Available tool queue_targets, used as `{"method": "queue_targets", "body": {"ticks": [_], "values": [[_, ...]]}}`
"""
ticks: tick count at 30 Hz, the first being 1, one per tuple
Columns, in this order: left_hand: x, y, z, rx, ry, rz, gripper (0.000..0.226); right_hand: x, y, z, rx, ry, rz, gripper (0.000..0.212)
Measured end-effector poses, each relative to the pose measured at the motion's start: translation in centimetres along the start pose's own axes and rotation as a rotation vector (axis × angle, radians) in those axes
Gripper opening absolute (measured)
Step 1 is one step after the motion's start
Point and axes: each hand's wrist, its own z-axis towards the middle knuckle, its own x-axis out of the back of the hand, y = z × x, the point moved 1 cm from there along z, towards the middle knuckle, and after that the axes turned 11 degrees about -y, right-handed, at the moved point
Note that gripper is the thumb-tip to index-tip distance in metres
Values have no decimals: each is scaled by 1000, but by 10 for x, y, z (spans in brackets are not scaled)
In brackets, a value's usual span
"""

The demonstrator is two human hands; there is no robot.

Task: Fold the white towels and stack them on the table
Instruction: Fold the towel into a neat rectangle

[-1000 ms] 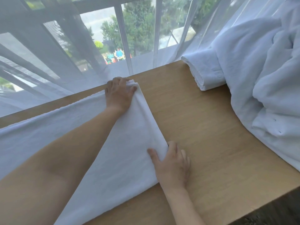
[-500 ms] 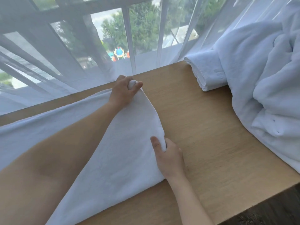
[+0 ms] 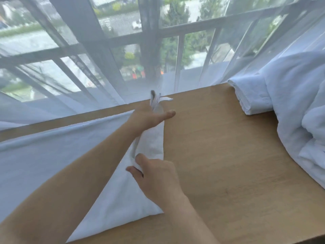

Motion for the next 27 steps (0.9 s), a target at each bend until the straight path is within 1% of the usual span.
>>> {"method": "queue_targets", "body": {"ticks": [1,2,3,4,5,6,7,9,12,14,17,20,25,27], "values": [[4,-1,2,11,85,103,104,-4,-9,2,14,0,-49,38],[9,-3,5,13,178,177,90,-8,-18,3,14,15,-124,39],[14,-7,7,8,259,203,69,-12,-27,3,4,15,-207,40],[18,-12,7,5,315,192,49,-16,-36,3,-17,10,-280,40],[24,-19,6,-2,348,157,36,-20,-43,2,-44,1,-330,39],[28,-27,4,-12,368,103,32,-24,-47,1,-68,-5,-363,38],[34,-35,1,-26,385,38,34,-27,-51,0,-89,0,-377,39],[46,-52,-11,-66,422,-103,37,-30,-59,-2,-103,-15,-318,43],[68,-81,-35,-107,446,-307,38,-41,-75,0,-5,-30,-82,43],[88,-103,-60,-134,448,-439,35,-50,-92,4,44,-102,73,42],[123,-140,-102,-201,470,-579,33,-61,-127,12,111,-148,246,47],[162,-185,-143,-248,492,-616,32,-83,-173,19,149,-177,355,53],[219,-267,-191,-236,513,-698,32,-131,-258,37,166,-214,371,56],[241,-295,-203,-246,492,-724,29,-148,-291,45,148,-201,392,59]]}}
